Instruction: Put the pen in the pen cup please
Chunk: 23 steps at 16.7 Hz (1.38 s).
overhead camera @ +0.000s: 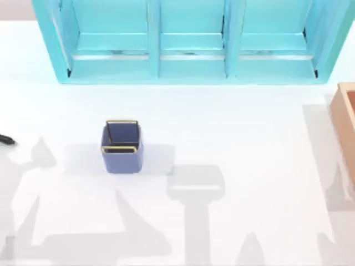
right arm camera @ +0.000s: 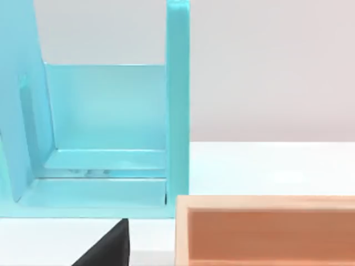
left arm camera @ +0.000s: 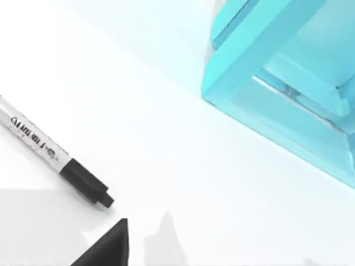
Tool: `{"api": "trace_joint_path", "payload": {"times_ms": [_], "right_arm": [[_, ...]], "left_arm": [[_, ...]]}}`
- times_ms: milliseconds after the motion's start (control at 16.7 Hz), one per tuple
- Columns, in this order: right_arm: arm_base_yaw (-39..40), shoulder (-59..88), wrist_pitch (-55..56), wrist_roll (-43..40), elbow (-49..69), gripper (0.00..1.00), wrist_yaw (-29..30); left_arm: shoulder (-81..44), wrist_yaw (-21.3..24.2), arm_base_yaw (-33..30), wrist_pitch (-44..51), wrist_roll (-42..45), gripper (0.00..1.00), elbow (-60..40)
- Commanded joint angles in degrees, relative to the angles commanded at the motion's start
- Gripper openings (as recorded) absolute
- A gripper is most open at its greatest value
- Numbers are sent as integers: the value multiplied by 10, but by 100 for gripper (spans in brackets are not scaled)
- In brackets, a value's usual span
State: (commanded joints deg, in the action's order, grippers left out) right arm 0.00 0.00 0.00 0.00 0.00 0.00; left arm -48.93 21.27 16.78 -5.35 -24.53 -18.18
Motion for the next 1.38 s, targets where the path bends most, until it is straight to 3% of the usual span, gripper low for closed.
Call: {"api": "trace_joint_path", "payload": {"times_ms": [360, 660, 900, 1380], "right_arm": [[0, 0, 0, 0, 0, 100, 0], [0, 0, 0, 0, 0, 100, 0], [0, 0, 0, 0, 0, 100, 0], [0, 0, 0, 0, 0, 100, 0]], "left_arm": [[-325, 124, 104, -28, -149, 100, -105], [-490, 194, 164, -54, -228, 100, -175], [-527, 212, 180, -63, -248, 100, -196], [-568, 197, 154, -104, -275, 100, -218]]}}
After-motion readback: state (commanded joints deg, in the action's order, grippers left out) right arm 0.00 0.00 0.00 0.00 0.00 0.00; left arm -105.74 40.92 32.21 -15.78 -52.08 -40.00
